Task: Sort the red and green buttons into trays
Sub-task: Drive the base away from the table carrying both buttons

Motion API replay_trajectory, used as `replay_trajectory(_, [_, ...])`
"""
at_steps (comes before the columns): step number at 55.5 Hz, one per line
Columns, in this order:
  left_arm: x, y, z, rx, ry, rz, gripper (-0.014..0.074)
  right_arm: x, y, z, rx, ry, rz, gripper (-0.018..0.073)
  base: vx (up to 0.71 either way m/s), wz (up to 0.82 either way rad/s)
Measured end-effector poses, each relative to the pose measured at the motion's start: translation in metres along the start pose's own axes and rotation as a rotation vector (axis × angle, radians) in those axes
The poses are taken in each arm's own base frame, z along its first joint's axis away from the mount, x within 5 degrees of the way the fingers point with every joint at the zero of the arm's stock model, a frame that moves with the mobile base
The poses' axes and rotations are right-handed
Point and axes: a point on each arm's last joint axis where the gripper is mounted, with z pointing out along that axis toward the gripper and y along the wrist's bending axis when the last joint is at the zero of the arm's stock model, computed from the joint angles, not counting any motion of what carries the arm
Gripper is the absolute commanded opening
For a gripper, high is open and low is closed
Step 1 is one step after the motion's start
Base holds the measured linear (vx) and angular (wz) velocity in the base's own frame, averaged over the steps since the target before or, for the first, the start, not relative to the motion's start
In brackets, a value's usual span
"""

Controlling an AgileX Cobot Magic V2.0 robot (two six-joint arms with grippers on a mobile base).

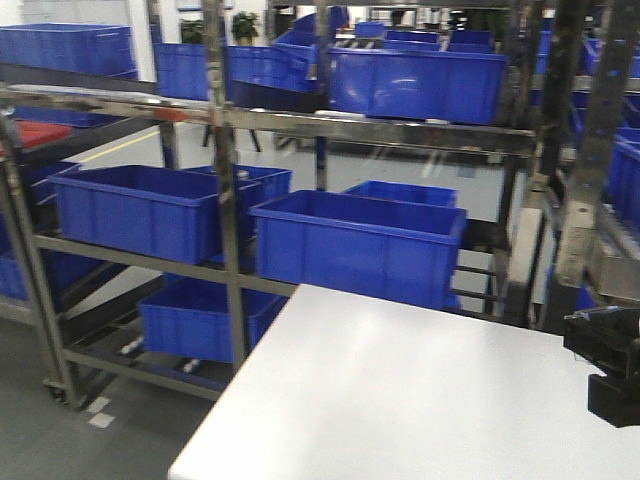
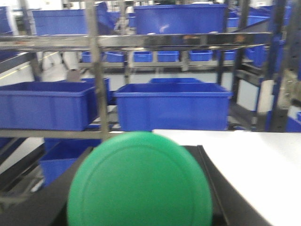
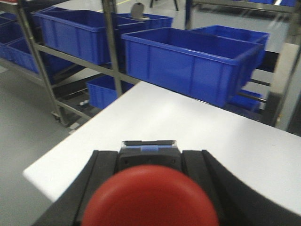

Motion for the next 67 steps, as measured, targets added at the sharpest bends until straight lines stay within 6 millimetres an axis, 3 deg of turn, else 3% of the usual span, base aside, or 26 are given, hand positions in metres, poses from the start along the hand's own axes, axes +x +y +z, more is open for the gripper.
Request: replay_trajectory(67, [0.0000,0.0000,0.0000,0.000,0.000,0.000,0.0003,0.0001,0.0000,0.0000,0.000,0.001,0.000,-0.0009,0.07,0.59])
